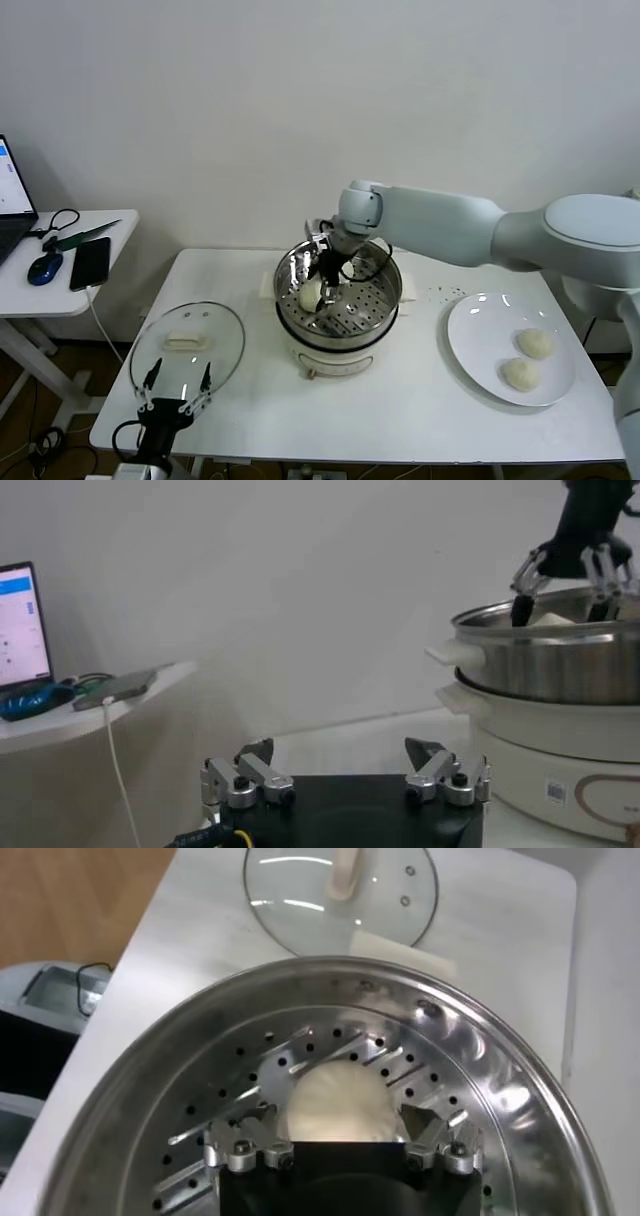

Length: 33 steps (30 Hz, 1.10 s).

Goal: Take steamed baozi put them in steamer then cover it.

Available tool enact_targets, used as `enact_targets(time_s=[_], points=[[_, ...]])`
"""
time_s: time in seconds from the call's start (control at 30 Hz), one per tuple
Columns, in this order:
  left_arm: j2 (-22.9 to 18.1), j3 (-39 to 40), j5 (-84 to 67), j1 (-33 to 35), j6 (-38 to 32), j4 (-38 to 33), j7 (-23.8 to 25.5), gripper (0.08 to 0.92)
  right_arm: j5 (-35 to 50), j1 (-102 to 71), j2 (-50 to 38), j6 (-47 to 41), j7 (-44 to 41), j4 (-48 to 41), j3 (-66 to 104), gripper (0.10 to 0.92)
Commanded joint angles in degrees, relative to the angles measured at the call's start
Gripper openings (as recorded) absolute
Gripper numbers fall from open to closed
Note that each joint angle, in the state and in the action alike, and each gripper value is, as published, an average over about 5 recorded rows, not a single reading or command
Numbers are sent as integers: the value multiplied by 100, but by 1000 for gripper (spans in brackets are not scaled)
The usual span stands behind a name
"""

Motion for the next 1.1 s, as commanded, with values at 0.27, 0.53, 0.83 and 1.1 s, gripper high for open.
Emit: enact_targets(time_s=[0.27, 0.53, 0.83, 1.1], points=[[-43, 7, 50, 25, 20, -42, -3, 823, -162, 1370, -2228, 556, -789, 947, -526, 823], [-89, 9, 85, -29, 63, -50, -8, 823, -1411, 874, -3985, 702, -744, 1692, -434, 823], [-138, 24, 163, -19, 103, -91, -12, 823, -3124, -1254, -5056, 991, -699, 1602, 809, 823], [-170, 0, 219, 62, 110, -112, -23, 823, -3817, -2934, -5133, 1239, -710, 1097, 2242, 823]])
